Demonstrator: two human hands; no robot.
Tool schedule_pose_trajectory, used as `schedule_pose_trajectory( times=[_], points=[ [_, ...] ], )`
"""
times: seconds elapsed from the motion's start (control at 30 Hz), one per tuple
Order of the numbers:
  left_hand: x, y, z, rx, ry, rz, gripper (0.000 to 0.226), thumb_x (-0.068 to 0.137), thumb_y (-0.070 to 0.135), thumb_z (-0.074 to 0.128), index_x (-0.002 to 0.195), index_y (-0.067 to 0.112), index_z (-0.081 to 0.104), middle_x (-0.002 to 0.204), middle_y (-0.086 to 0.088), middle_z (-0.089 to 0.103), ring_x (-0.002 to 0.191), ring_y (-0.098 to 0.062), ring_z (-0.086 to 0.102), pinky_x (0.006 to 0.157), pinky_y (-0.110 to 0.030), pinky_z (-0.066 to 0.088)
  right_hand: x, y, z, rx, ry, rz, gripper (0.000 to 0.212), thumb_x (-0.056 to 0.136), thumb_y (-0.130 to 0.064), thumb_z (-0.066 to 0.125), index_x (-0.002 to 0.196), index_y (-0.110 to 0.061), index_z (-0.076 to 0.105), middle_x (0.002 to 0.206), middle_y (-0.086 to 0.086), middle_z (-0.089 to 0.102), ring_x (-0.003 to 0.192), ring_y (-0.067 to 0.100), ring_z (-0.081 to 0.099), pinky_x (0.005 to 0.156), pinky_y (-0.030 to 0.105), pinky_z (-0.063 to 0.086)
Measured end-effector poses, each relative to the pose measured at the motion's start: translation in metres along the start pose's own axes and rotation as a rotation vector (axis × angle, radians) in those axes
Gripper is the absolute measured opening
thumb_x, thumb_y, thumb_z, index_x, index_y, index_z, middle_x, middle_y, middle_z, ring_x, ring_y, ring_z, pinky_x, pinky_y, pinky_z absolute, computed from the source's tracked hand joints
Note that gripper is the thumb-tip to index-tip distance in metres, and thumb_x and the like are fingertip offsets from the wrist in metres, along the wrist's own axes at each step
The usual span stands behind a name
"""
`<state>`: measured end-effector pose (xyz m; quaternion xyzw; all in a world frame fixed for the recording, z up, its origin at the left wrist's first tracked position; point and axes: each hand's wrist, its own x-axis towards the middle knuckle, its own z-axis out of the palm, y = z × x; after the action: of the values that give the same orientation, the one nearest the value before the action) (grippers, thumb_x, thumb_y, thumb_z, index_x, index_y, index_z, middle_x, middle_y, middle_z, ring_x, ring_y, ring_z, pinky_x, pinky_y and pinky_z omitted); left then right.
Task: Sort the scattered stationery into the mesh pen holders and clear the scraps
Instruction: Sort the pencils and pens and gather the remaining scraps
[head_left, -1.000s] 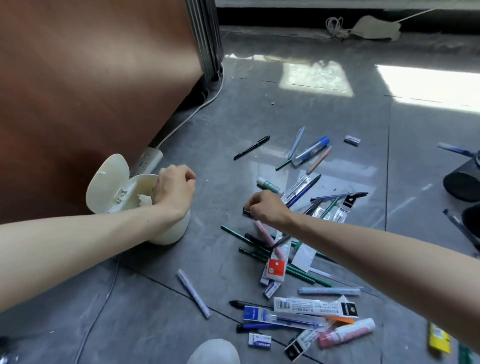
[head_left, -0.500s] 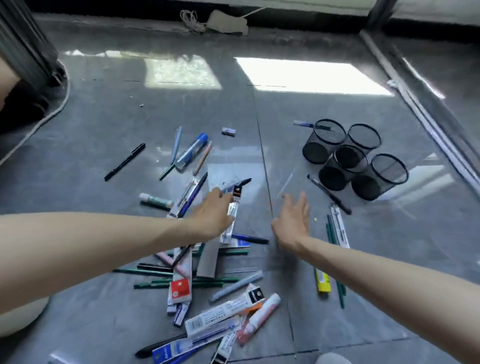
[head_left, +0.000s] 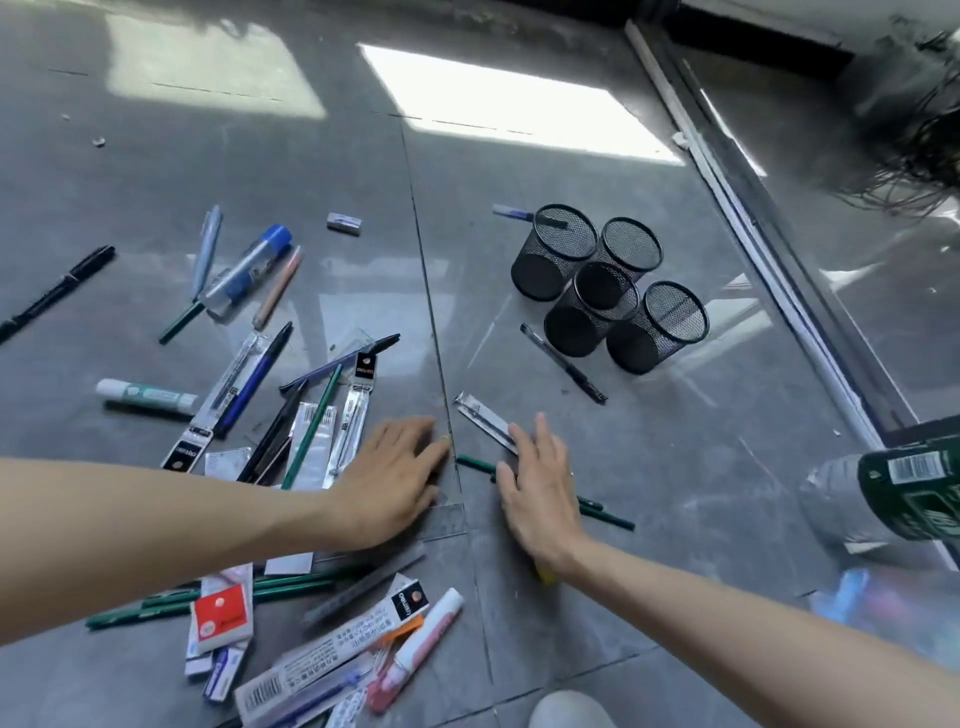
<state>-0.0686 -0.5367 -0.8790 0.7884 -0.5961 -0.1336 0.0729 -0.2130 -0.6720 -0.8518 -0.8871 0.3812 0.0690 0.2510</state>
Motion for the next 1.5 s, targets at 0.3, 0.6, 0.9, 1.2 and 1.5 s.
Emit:
schedule_pose_trajectory(
  times=[0.3,0.6,0.9,1.2,1.5],
  points=[
    [-0.007,-0.023,-0.007,-0.02,0.022,0.005,0.047,0.084,0.047,0.036,0.12,0.018,0.047,0.121,-0.013,0.052,0.107,-0.031,0.056,0.093,-0.04,0.045,0.026,0.002,-0.014,0.008,-0.072,-0.151,0.029,0.09,-0.007,0.047,0.114,-0.01,0.062,0.127,0.006,0.044,0.124,0.02,0.041,0.102,0.024,0.031],
    [0.015,-0.027,-0.013,0.02,-0.067,0.222,0.038,0.087,0.023,0.058,0.123,0.013,0.053,0.133,-0.012,0.049,0.118,-0.033,0.051,0.093,-0.043,0.046,0.086,0.019,-0.048,-0.196,-0.085,0.21,0.068,0.087,-0.016,0.048,0.148,-0.013,0.02,0.155,0.021,0.005,0.142,0.036,0.011,0.117,0.042,0.014],
    [-0.002,-0.042,-0.025,0.01,-0.045,0.418,0.019,0.087,0.026,0.046,0.082,0.017,0.062,0.079,0.0,0.053,0.073,-0.019,0.054,0.043,-0.028,0.038,0.053,0.004,-0.015,-0.269,0.019,-0.199,0.052,0.082,-0.001,0.048,0.133,-0.01,0.044,0.126,0.011,0.043,0.114,0.032,0.041,0.095,0.038,0.036],
    [0.042,-0.058,-0.043,0.123,0.181,0.214,0.021,0.09,0.021,0.043,0.089,0.009,0.061,0.093,-0.009,0.058,0.075,-0.023,0.054,0.06,-0.035,0.045,0.059,-0.031,-0.001,-0.123,0.048,-0.375,0.029,0.079,-0.016,0.037,0.097,-0.008,0.059,0.095,0.01,0.057,0.094,0.03,0.051,0.082,0.038,0.039],
    [0.102,-0.06,-0.046,0.122,0.069,-0.02,0.038,0.101,0.025,0.029,0.135,0.011,0.038,0.156,-0.01,0.015,0.144,-0.021,0.014,0.114,-0.044,0.008,0.153,-0.051,-0.021,-0.185,0.115,-0.169,0.027,0.091,-0.012,0.043,0.116,-0.005,0.051,0.125,0.015,0.041,0.117,0.032,0.038,0.094,0.04,0.036]
  ],
)
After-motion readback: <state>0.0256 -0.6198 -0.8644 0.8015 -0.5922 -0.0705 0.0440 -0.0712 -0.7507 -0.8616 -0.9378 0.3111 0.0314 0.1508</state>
